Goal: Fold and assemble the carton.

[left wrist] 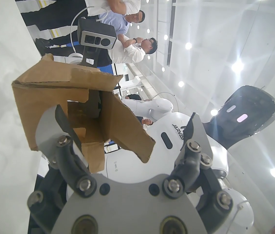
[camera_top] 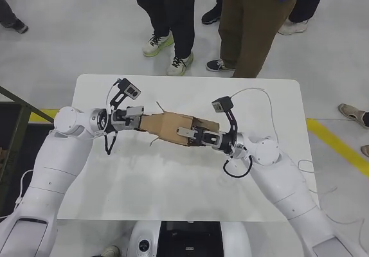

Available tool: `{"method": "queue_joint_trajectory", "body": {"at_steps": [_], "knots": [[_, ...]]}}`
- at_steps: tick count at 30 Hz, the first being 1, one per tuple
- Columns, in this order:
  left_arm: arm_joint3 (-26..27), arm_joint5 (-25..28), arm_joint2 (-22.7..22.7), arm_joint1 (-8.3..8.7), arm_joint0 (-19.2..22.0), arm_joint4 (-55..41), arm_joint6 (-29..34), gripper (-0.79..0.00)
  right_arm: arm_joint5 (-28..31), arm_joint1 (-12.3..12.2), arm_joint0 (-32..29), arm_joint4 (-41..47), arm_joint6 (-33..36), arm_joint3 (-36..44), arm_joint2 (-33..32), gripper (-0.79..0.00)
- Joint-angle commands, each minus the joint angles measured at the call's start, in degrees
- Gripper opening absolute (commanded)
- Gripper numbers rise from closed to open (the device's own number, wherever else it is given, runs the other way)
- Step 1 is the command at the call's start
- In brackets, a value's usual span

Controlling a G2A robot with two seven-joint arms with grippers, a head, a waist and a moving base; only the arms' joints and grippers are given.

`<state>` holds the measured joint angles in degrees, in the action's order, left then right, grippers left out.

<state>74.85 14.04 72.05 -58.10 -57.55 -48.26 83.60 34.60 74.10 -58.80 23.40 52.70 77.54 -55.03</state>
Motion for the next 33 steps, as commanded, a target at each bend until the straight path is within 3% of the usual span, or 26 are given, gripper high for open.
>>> {"method": "queue_joint_trajectory", "body": {"at_steps": [1, 18, 25, 33], "knots": [[-0.25, 0.04, 0.08, -0.03, 0.09, 0.05, 0.01, 0.000, 0.02, 0.00, 0.15, 0.21, 0.06, -0.41, -0.10, -0.785], [-0.85, -0.36, 2.36, 0.17, 0.31, -0.09, 0.04, 0.000, -0.49, -0.21, 1.47, 6.04, 3.53, -3.46, -2.11, -0.785], [-0.26, -0.93, 2.17, 0.17, -0.52, 0.49, 0.44, 0.000, 0.55, -0.13, 1.71, 7.39, -0.56, -5.90, -3.95, -0.785], [1.26, -1.51, 0.37, -0.24, -1.00, 0.51, 0.59, 0.000, 0.32, 0.02, 0.96, 1.18, -7.42, -5.48, -4.23, -0.785]]}}
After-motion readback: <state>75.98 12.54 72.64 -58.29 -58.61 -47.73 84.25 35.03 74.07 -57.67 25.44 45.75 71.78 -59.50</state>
